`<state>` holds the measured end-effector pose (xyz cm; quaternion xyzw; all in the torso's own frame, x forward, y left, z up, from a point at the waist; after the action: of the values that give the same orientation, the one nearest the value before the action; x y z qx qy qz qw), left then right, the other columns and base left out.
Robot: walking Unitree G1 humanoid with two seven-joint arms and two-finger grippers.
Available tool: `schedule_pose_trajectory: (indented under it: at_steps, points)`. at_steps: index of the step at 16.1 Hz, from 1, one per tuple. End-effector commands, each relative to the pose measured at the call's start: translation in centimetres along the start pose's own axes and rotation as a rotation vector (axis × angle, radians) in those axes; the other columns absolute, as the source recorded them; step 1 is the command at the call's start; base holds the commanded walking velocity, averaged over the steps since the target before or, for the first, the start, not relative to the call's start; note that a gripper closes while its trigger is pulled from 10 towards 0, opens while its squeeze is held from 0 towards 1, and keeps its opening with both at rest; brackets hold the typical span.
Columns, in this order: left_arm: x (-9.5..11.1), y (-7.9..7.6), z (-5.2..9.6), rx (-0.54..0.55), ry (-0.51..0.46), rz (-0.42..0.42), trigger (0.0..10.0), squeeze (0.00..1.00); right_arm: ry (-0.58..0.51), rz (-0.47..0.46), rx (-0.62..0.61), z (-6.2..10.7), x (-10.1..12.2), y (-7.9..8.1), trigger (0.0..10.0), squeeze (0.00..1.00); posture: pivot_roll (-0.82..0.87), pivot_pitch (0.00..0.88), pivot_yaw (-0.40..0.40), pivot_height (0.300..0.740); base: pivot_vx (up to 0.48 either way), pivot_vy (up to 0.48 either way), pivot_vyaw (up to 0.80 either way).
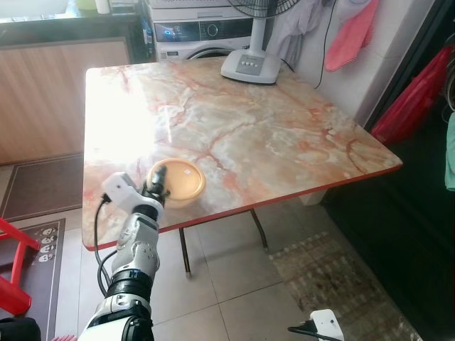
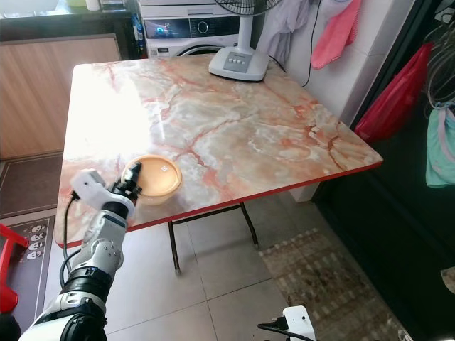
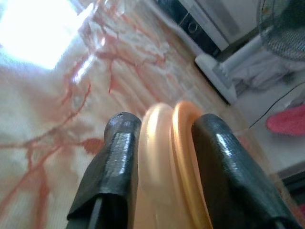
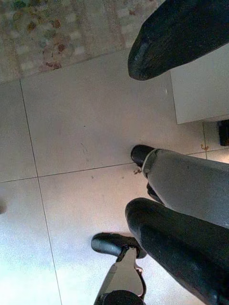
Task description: Restocking fridge
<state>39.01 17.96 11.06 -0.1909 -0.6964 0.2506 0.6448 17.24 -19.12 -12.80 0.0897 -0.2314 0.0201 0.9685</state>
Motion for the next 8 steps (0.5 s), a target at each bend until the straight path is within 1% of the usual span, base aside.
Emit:
schedule_pose_trajectory:
  at_steps: [1,4,6,8]
  points:
    - [0.52,0.03,0.13,0.001,-0.035,0.023,0.0,0.00,0.000,0.002,-0.007,0.09,0.14,-0.34,10.0,0.00,0.04,0.000,-0.074,0.740,0.000,0.000,0.00]
    - [0.50,-0.26,0.30,-0.014,-0.041,0.024,0.0,0.00,0.001,0.006,-0.008,0.08,0.16,-0.35,10.0,0.00,0.04,0.000,-0.075,0.740,0.000,0.000,0.00]
    - [0.29,0.02,0.61,-0.007,-0.037,0.028,0.0,0.00,0.001,0.006,-0.010,0.08,0.18,-0.34,10.0,0.00,0.04,0.000,-0.075,0.740,0.000,0.000,0.00]
    - [0.24,-0.03,0.95,-0.018,-0.036,0.025,0.0,0.00,0.004,0.008,-0.009,0.08,0.16,-0.35,10.0,0.00,0.05,0.000,-0.077,0.740,0.000,0.000,0.00]
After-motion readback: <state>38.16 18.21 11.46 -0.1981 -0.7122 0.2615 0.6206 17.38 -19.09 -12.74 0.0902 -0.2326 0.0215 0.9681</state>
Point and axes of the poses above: a point about 5 cm out from each wrist's last joint towards the gripper, its own z axis pointing back from the gripper into the wrist, its own x axis along the axis of the wrist's last joint, y = z × x, the point moved 4 cm from there along -z, pointing out of the wrist towards the gripper, and after that the axes turned 4 degrees about -z, right-handed, at the moved point
